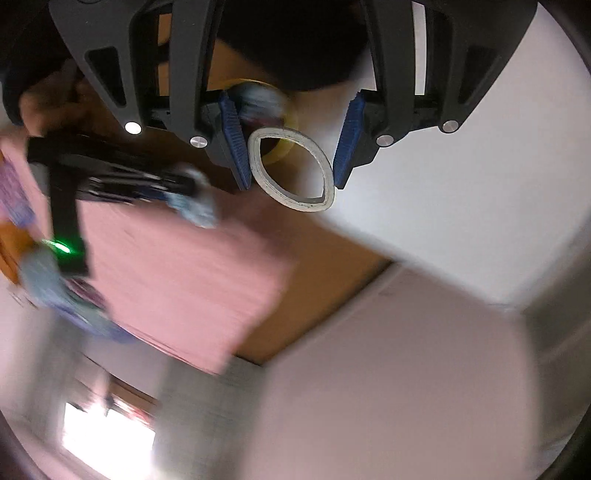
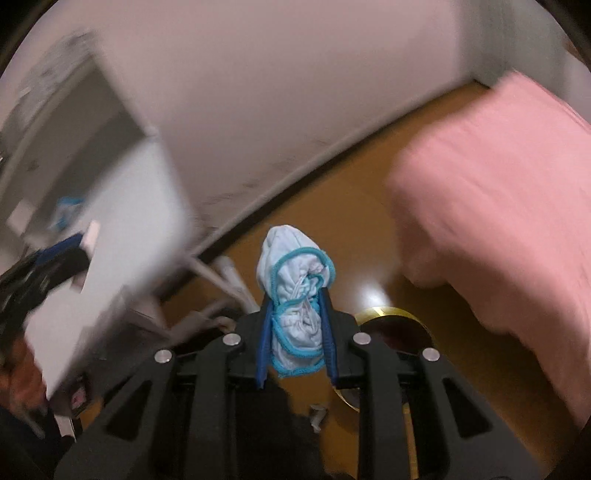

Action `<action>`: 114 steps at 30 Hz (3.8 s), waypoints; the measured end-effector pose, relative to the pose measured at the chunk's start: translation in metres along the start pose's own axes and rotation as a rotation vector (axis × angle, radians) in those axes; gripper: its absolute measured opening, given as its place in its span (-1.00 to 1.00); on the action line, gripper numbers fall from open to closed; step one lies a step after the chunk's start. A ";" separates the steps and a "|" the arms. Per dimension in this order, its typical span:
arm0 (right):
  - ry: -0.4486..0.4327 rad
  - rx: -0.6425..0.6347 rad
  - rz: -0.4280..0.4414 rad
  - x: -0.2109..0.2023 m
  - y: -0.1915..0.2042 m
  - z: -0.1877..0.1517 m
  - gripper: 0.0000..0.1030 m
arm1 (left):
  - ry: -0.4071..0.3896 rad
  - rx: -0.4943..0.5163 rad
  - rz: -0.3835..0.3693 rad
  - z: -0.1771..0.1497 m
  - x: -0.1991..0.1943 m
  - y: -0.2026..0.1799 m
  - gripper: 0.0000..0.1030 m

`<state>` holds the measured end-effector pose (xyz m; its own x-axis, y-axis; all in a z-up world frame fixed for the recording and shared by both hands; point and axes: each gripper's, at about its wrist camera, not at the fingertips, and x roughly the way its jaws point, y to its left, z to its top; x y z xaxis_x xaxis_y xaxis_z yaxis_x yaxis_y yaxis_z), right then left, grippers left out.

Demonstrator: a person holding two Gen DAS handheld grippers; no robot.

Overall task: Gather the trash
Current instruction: 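Carry the tape roll and mask to the wastebasket and open both tools, then grasp the white wrapper strip with the left tool while the right tool grasps the blue-white snack bag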

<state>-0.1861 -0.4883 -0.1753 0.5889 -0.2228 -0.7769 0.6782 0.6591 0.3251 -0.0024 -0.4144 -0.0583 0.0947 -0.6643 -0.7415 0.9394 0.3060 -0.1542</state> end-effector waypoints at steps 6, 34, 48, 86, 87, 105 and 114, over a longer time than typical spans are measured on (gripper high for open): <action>0.120 0.138 -0.112 0.035 -0.087 -0.032 -0.54 | 0.129 0.043 -0.104 -0.029 0.103 -0.053 -0.13; 0.175 0.158 -0.072 0.061 -0.098 -0.030 0.02 | 0.281 0.006 -0.123 -0.055 0.196 -0.061 -0.11; 0.074 0.167 -0.052 0.041 -0.094 -0.020 0.41 | 0.181 0.074 -0.072 -0.033 0.142 -0.070 0.53; 0.111 -0.686 0.453 0.028 0.309 0.010 0.74 | 0.102 -0.286 0.719 -0.145 -0.192 0.319 0.76; 0.116 -0.705 0.451 0.032 0.318 0.012 0.74 | 0.110 -0.280 0.732 -0.144 -0.185 0.325 0.76; -0.026 -1.115 0.509 0.140 0.577 0.102 0.74 | 0.080 -0.369 0.621 -0.143 -0.194 0.374 -0.71; -0.078 -1.222 0.492 0.199 0.641 0.104 0.59 | 0.041 -0.538 0.662 -0.189 -0.248 0.394 -0.71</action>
<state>0.4111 -0.1849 -0.0657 0.7098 0.2119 -0.6718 -0.4202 0.8928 -0.1624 0.2820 0.0003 -0.0586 0.5473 -0.2128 -0.8094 0.4097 0.9115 0.0374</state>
